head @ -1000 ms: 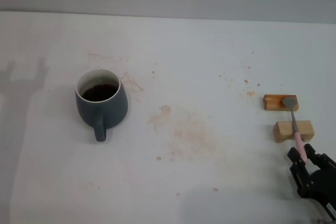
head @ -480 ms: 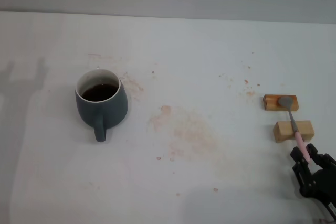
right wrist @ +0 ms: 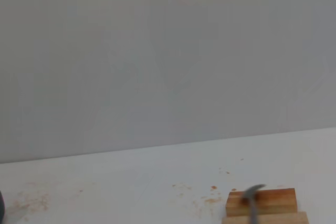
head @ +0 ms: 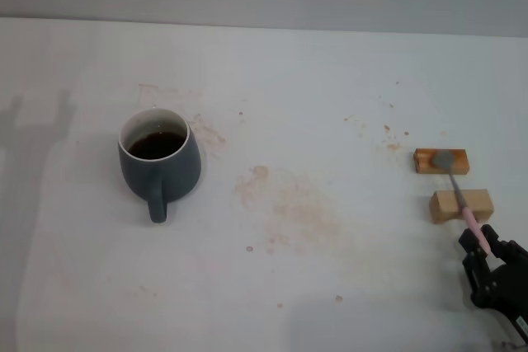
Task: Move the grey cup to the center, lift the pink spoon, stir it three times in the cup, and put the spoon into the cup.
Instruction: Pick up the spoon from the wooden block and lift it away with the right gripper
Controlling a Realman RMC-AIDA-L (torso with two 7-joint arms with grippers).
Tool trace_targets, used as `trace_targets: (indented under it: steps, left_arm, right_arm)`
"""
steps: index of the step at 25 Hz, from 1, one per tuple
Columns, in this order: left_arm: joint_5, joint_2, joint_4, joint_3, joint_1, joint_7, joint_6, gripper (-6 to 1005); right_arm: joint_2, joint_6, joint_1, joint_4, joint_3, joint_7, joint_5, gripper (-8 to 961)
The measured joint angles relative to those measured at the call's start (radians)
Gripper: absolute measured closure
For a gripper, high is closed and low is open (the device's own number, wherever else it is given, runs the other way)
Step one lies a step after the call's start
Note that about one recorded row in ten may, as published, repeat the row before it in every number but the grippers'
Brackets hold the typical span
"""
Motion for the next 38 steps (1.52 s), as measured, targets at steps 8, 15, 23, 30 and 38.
trace_targets:
  steps: [8,15,23,30,38]
  left_arm:
    - [0.0,0.0,-0.002,0.0,0.0,0.0,-0.001,172]
    - [0.0,0.0,-0.002,0.0,0.0,0.0,-0.001,172]
    - [0.0,0.0,-0.002,0.0,0.0,0.0,-0.001,173]
    - [0.004,0.0,-0.002,0.0,0.0,0.0,-0.001,173]
    - [0.007,-0.001,-0.002,0.0,0.0,0.0,-0.002,173]
  right_arm:
    - [0.0,0.013,-0.001,-0.001,0.001,0.0,0.002,727]
    - [0.0,0.013,-0.003,-0.001,0.003,0.0,0.003,787]
    - [0.0,0.01,-0.002,-0.001,0.003,0.0,0.003,803]
    - [0.0,0.0,-0.004,-0.001,0.003,0.0,0.003,803]
    - [0.0,-0.03,-0.009,-0.001,0.003,0.0,0.003,803]
